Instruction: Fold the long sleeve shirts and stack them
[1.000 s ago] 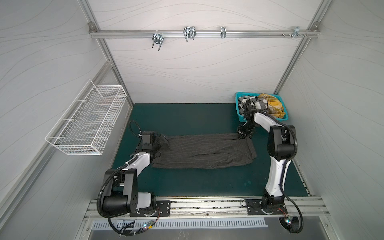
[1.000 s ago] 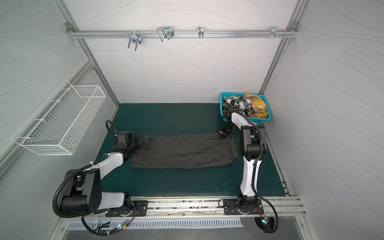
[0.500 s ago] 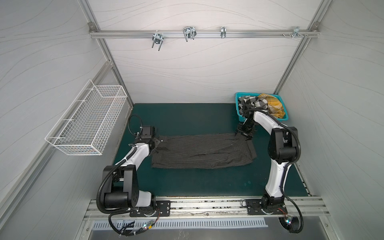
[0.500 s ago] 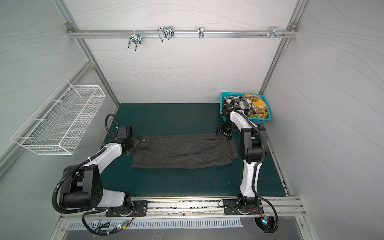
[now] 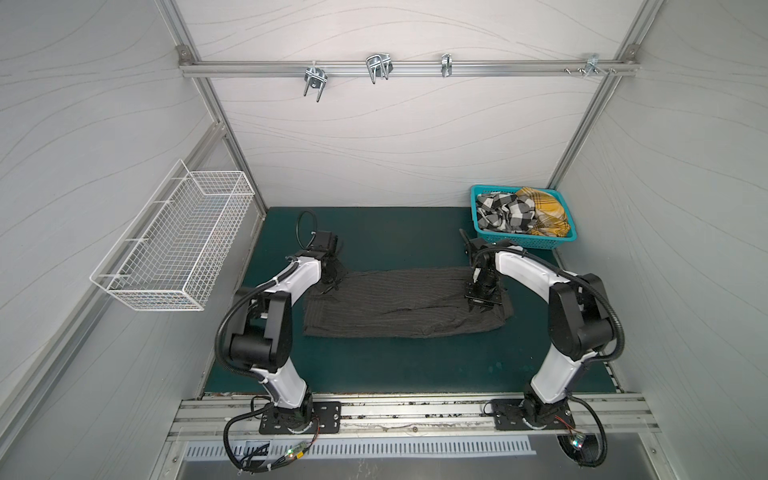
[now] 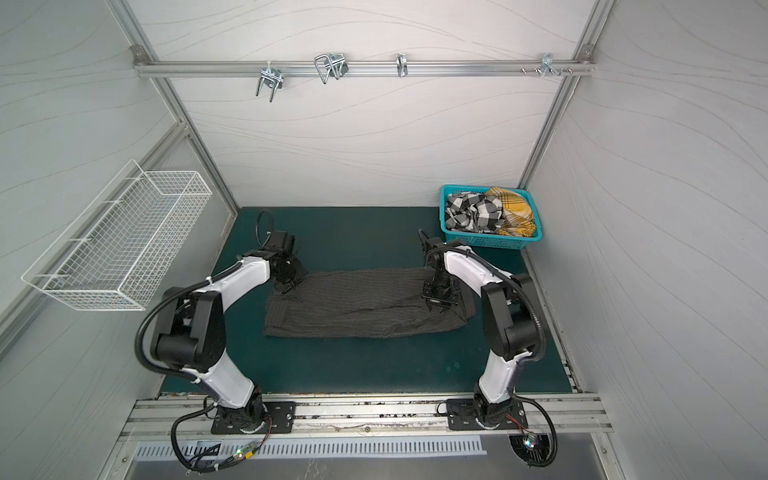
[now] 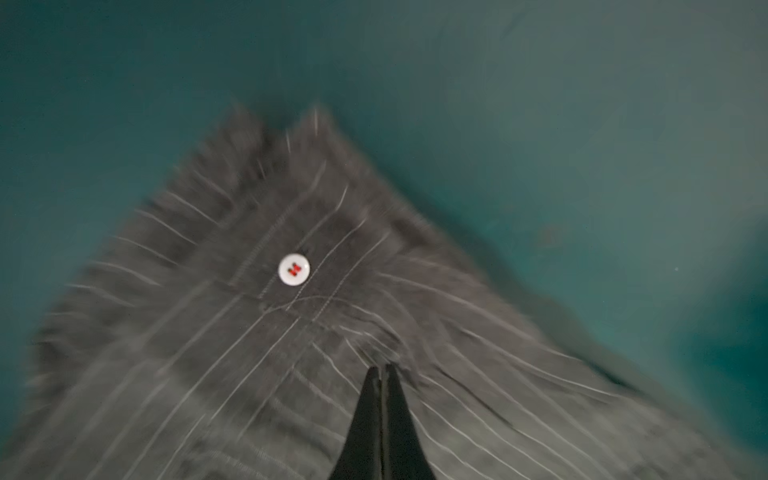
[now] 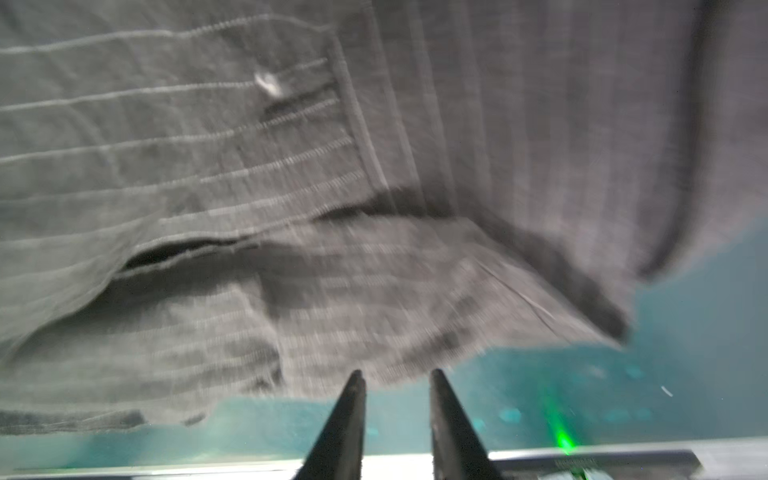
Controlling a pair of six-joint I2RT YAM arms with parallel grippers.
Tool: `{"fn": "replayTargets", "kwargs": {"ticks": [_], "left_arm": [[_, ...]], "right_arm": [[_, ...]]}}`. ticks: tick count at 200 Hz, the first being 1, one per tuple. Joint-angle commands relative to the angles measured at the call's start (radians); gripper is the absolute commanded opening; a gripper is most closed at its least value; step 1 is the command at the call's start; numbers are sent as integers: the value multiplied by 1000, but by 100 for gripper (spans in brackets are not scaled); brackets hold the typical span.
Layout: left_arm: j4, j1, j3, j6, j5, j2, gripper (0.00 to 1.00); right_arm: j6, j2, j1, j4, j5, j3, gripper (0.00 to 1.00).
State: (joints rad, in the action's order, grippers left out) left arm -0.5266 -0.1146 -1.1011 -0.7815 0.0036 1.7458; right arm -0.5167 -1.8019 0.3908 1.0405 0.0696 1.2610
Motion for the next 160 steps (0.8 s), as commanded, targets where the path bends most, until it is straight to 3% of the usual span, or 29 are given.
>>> {"fn": "replayTargets", "kwargs": {"ticks": [1, 39, 65, 87, 105, 113, 123, 142, 151, 160], "left_arm": [[-40, 15, -3, -20, 64, 34, 0], [-94, 66, 77, -32, 13, 41, 0], [-148, 84, 140, -4, -5, -9, 0], [-136, 48, 236, -34, 97, -104, 0], [-72, -87, 294, -71, 244, -206, 1], [-31, -151, 293, -80, 319, -247, 12], [-20, -216, 257, -75, 374, -287, 22], [-103, -257, 143, -31, 311, -349, 37], [-136, -249, 102, -13, 252, -360, 39], [-164, -235, 63, 24, 209, -350, 34]], "right_arm": [[3, -81, 6, -59, 81, 9, 21], [-5, -283, -5, -67, 2, 167, 16], [-1, -423, -22, 2, -34, 517, 18], [87, -559, 8, 105, 10, 943, 39], [124, -617, 24, 264, 23, 1213, 57], [123, -571, 31, 281, 7, 1196, 59], [117, -468, 44, 251, -15, 1062, 60], [74, -228, 70, 93, 10, 675, 53], [52, -154, 80, 40, 42, 539, 46], [32, -114, 95, 11, 62, 447, 39]]}}
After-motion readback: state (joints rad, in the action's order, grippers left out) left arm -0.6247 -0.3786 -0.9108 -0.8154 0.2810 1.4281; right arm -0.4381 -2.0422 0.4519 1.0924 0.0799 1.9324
